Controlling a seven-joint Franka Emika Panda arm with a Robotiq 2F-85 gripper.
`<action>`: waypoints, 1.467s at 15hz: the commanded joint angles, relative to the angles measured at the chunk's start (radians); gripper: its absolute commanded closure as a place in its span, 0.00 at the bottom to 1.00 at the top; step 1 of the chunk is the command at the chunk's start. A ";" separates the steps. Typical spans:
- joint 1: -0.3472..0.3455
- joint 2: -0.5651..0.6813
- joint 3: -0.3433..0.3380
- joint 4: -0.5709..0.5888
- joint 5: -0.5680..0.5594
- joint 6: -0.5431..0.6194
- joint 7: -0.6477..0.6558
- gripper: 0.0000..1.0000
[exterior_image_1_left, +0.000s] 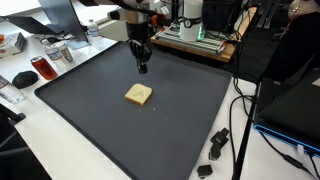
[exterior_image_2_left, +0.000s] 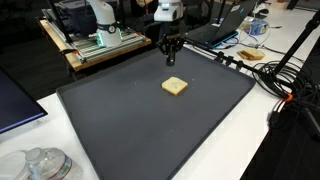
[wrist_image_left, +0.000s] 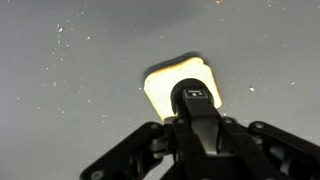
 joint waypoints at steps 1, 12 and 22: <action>0.058 0.097 -0.023 0.122 -0.001 0.077 -0.054 0.95; 0.162 0.236 -0.143 0.230 -0.010 0.054 -0.080 0.95; 0.264 0.296 -0.237 0.215 -0.064 -0.052 -0.060 0.95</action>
